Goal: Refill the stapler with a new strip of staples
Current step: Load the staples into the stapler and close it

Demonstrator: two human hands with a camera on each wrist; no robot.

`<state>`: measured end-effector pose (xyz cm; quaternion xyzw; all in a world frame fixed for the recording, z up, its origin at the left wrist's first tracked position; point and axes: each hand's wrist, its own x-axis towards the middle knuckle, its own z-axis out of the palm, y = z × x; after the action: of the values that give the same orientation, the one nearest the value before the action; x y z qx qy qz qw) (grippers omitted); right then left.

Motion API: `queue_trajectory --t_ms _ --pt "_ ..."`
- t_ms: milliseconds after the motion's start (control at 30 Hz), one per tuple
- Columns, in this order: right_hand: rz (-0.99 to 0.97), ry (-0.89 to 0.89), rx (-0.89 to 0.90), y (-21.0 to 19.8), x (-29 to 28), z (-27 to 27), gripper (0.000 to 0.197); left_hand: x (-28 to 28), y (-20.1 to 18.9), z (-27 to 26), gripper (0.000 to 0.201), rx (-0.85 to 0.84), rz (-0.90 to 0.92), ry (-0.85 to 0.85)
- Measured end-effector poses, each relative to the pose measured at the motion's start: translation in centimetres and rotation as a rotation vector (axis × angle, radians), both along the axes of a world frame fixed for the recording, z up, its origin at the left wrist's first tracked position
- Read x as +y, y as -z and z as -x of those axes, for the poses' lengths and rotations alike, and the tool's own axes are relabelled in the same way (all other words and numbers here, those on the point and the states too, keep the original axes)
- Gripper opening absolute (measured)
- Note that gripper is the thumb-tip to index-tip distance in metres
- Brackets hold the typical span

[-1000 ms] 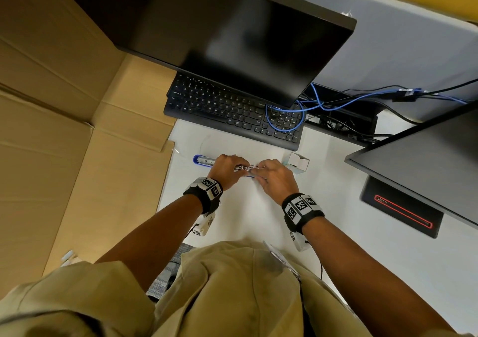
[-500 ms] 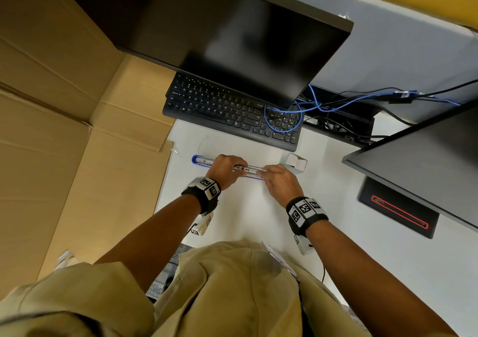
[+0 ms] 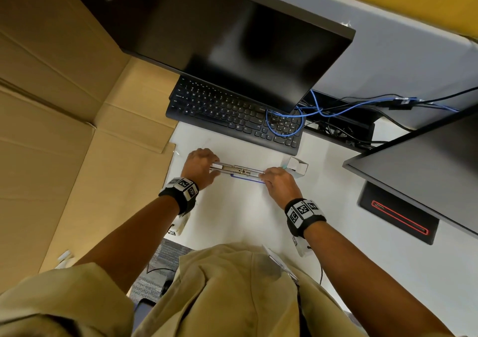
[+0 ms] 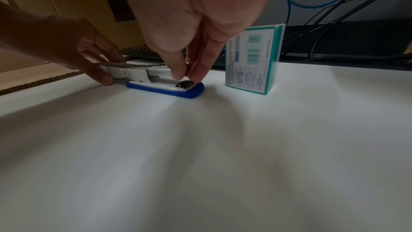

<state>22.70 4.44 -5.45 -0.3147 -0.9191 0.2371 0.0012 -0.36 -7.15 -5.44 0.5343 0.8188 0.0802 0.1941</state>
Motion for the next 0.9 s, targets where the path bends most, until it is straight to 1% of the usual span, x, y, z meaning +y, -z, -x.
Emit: queue_trajectory --t_ms 233,333,433,566,700,800,900 --pt "0.034 0.037 -0.003 -0.2 -0.2 0.1 0.030 -0.4 -0.9 0.2 0.022 -0.056 0.035 -0.006" --pt "0.023 0.034 0.002 -0.4 -0.2 0.1 0.032 -0.8 -1.2 0.5 0.023 -0.078 0.031 -0.005" --pt "0.015 0.017 0.002 -0.3 -0.2 0.1 0.035 -1.1 -1.7 0.7 0.024 -0.083 0.002 0.029" --pt "0.021 0.022 -0.008 -0.4 -0.2 0.1 0.034 -0.7 -2.4 0.5 0.028 -0.139 -0.075 0.018" --pt "0.028 0.023 -0.015 -0.6 -0.2 0.1 0.032 -0.1 -3.1 -0.3 0.031 -0.170 -0.098 0.025" --pt "0.030 0.014 -0.024 -0.7 -0.3 0.1 0.032 0.3 -3.7 -0.7 0.034 -0.184 -0.107 0.086" --pt "0.028 0.002 -0.035 -1.0 -0.2 0.1 0.031 0.9 -4.4 -1.1 0.028 -0.182 -0.096 0.142"
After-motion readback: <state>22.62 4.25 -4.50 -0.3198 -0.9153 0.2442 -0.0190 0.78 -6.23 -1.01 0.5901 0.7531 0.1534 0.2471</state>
